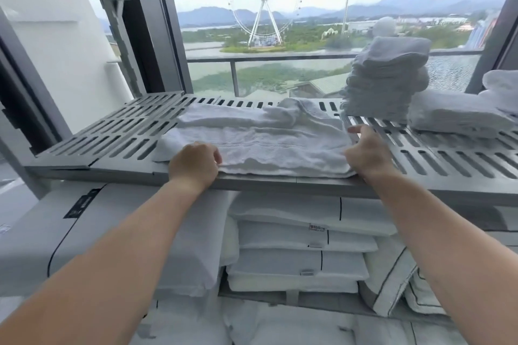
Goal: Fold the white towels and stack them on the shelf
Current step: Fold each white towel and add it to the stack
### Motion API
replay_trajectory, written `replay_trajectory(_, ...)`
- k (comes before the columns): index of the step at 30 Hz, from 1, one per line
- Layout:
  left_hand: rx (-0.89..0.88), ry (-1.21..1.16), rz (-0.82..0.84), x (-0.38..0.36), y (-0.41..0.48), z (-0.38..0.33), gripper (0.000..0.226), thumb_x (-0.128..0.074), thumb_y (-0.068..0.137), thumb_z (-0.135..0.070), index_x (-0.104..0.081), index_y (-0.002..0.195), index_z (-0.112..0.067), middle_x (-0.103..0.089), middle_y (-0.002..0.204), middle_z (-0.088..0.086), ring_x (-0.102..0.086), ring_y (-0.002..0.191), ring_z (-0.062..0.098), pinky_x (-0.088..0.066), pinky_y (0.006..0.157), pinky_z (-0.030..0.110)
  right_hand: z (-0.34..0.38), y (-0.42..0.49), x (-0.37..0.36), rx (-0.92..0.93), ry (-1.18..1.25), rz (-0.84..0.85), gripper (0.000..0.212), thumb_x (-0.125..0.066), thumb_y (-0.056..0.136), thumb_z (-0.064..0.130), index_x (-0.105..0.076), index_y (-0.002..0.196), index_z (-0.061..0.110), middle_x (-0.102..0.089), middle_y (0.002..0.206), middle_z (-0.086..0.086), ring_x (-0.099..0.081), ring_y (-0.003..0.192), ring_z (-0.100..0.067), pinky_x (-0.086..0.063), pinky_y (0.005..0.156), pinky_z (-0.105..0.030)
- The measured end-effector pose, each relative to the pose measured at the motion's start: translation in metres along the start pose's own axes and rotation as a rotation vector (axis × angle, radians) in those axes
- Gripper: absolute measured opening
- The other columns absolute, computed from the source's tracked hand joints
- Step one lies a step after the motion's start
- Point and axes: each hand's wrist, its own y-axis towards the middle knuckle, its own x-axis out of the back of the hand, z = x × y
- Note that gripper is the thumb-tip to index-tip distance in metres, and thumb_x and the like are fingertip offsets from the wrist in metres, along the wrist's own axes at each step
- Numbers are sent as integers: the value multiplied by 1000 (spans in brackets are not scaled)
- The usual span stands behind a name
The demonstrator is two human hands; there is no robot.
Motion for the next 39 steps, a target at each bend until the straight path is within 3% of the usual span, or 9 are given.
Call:
replay_trajectory(4, 43, 42, 33, 10, 17, -12, 32, -44, 83, -11, -73, 82, -24, -71, 97, 0, -62, 91, 25, -52, 75, 35, 2, 5, 9, 13, -118, 8, 48, -49, 81, -1, -63, 124, 15, -66, 120, -14, -57, 114, -32, -38, 83, -27)
replay_trajectory(12, -89, 16, -48, -17, 65, -33, 32, -42, 88, -11, -72, 89, -20, -67, 99, 2, -62, 85, 27, -52, 70, 35, 27, 30, -17, 268, -279, -25, 25, -55, 88, 11, -75, 103, 16, -74, 102, -9, -64, 100, -29, -48, 86, -32)
replay_trajectory(18, -255, -75, -72, -31, 118, -44, 26, -48, 91, -10, -70, 100, -21, -66, 105, 2, -63, 93, 25, -55, 79, 39, 59, 61, -65, 289, -268, 23, 28, -51, 89, 10, -78, 94, 13, -75, 87, -9, -66, 84, -28, -43, 69, -26)
replay_trajectory(25, -407, 66, -20, -54, 167, -45, 36, -54, 93, -17, -59, 128, -24, -63, 123, 2, -60, 112, 24, -57, 84, 41, 66, 99, -111, 153, -255, 103, 23, -48, 94, 13, -69, 104, 12, -72, 101, -12, -64, 97, -32, -50, 84, -34)
replay_trajectory(29, -432, 70, 262, -60, 200, -38, 46, -53, 96, -23, -50, 141, -28, -55, 141, 4, -51, 128, 25, -49, 102, 45, 70, 126, -118, 100, -279, 94, 22, -47, 91, 15, -63, 106, 15, -70, 106, -12, -62, 101, -32, -43, 79, -33)
replay_trajectory(31, -456, 38, 324, -63, 210, -35, 45, -56, 94, -21, -54, 138, -30, -59, 137, 4, -52, 126, 25, -47, 100, 41, 73, 140, -119, 86, -348, 163, 30, -46, 86, 25, -59, 111, 15, -67, 111, -13, -58, 102, -31, -41, 81, -33)
replay_trajectory(34, -486, 40, 288, -64, 217, -33, 41, -65, 90, -22, -61, 130, -32, -68, 120, 2, -60, 108, 23, -50, 87, 36, 72, 164, -115, 50, -449, 192, 71, -49, 69, 48, -52, 126, 6, -58, 127, -18, -53, 119, -34, -44, 102, -38)
replay_trajectory(36, -465, 16, 282, -62, 219, -30, 36, -67, 88, -24, -65, 123, -30, -70, 112, 1, -63, 101, 23, -53, 86, 38, 59, 184, -109, 28, -385, 68, 61, -55, 77, 33, -51, 131, 3, -53, 134, -21, -46, 128, -36, -40, 109, -40)
replay_trajectory(39, -414, -36, 264, -60, 224, -24, 32, -60, 84, -14, -69, 113, -25, -71, 106, -1, -63, 99, 22, -53, 84, 36, 31, 201, -107, 48, -310, -63, 50, -48, 83, 5, -53, 132, 10, -52, 133, -22, -44, 126, -40, -42, 101, -44)
